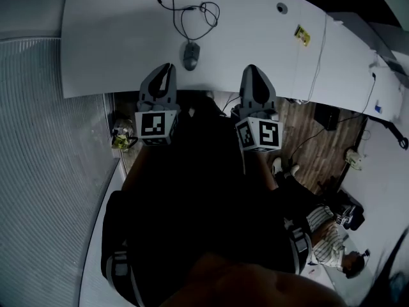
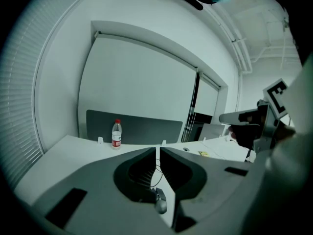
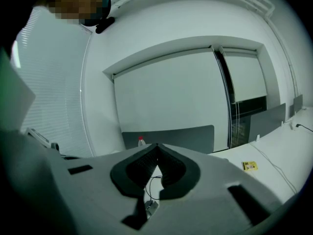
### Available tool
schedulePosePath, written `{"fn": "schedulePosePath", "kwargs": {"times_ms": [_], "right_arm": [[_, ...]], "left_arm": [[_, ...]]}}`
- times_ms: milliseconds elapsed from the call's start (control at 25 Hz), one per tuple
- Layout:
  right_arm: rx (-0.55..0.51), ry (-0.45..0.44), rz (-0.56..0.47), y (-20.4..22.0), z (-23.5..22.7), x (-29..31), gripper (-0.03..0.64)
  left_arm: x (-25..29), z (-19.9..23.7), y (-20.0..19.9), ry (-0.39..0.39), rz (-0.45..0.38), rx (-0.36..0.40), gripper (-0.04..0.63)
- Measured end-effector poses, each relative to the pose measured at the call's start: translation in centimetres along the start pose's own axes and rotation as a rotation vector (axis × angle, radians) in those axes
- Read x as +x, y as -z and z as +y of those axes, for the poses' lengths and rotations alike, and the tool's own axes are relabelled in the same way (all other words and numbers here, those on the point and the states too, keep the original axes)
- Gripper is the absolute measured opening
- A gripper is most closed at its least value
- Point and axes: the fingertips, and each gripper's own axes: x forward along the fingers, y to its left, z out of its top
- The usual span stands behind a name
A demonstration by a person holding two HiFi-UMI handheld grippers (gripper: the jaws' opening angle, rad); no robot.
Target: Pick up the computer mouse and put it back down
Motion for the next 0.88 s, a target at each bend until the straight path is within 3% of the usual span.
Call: {"fn": "schedulePosePath", "kwargs": {"times_ms": [280, 440, 680, 800, 880], "right_arm": [[-0.002, -0.034, 0.017, -0.2, -0.7, 1.5, -0.003], [0.011, -0.067, 0.035, -0.2, -1.5, 2.8, -0.002], [0.011, -0.104, 0.049, 0.0, -3.5, 3.9, -0.002], [0.017, -0.113, 0.059, 0.4, -4.7, 4.5, -0.002], [0.015, -0.118, 0.068, 0.6, -5.5, 5.1, -0.003]], "left_arm": [[1.6, 0.8, 2.9, -0.047, 0.021, -0.008, 0.009], [3.4, 0.4, 4.7, -0.072, 0.069, -0.009, 0.011], [6.2, 0.7, 9.8, -0.142, 0.189, -0.068, 0.011], [7.3, 0.8, 10.5, -0.169, 0.198, -0.093, 0.013], [8.3, 0.4, 10.9, -0.166, 0.212, -0.105, 0.066]]}}
